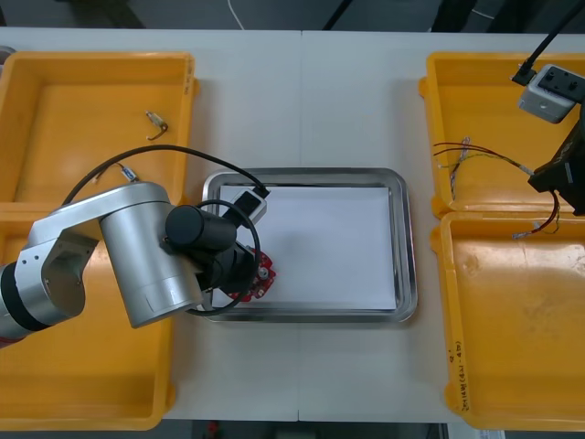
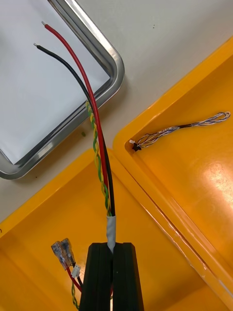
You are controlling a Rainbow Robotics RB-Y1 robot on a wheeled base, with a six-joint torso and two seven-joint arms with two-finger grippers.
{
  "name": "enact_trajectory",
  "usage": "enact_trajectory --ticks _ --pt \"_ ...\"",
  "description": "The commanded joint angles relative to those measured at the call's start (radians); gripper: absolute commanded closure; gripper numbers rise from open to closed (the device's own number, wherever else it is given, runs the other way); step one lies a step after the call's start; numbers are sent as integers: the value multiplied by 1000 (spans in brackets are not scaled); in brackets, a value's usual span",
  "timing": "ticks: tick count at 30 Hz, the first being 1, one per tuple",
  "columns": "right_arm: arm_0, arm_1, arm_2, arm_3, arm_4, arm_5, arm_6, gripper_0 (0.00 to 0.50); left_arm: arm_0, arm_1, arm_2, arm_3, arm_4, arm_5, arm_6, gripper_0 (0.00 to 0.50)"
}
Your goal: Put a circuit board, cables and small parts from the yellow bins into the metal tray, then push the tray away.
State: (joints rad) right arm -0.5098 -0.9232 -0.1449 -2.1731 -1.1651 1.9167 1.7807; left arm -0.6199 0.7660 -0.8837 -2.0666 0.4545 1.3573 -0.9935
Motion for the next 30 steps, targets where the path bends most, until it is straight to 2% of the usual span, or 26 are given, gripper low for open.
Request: enact_trajectory --ticks 1,8,12,18,22,25,30 --pt "2 -36 -33 -5 4 3 -9 500 -35 -19 -12 -26 3 -10 90 0" --pt "2 -36 -33 -5 2 3 -12 500 -35 3 12 -84 4 36 107 0" --pt "2 -36 -32 -5 -4 3 -14 500 -35 21 63 -138 38 98 119 0" --pt "2 -34 -32 -5 -13 3 -11 500 -35 45 178 -188 115 198 133 0" --pt "0 -36 -32 -5 -16 3 -9 500 -35 59 232 -198 148 227 131 0" --pt "-4 -34 -32 -5 -27 3 -7 500 -35 87 318 -205 191 281 133 0" --pt "-10 -36 -27 -7 -42 3 0 500 -35 102 408 -205 204 365 133 0"
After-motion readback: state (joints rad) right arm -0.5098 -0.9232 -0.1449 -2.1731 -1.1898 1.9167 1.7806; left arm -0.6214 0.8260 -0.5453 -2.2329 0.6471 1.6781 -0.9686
